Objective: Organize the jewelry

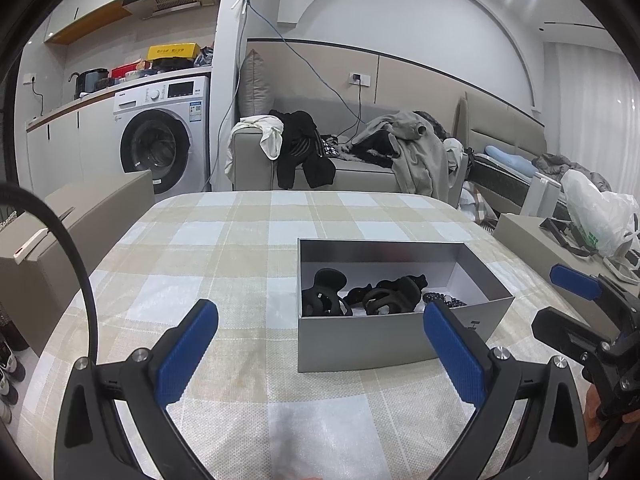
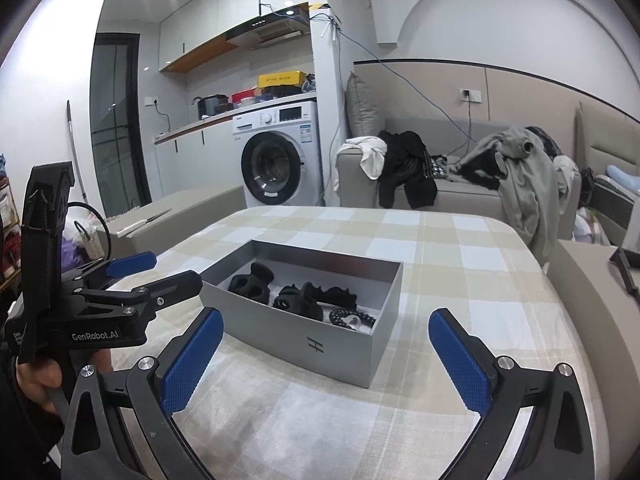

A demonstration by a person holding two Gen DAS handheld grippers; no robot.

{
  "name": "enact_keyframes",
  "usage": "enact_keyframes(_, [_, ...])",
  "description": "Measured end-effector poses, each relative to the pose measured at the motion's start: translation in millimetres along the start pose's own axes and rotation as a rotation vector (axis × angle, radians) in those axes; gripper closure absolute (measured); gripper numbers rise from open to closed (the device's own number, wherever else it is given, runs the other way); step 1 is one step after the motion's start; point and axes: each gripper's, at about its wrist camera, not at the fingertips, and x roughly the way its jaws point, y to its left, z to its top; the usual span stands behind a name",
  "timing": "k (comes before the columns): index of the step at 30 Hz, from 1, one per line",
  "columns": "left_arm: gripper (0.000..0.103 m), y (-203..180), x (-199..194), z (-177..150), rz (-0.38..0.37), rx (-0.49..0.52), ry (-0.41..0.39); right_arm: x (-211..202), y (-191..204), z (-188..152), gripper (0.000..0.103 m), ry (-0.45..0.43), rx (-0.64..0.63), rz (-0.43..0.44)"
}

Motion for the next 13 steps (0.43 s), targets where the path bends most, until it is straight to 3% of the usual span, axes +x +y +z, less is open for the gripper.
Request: enact_keyframes(13, [0.002,2.3,1.5,1.2,-0.002,-0.017,0.008,-2.7,-5.6,-0.1,0.000,-0.012,0.028,-0.002])
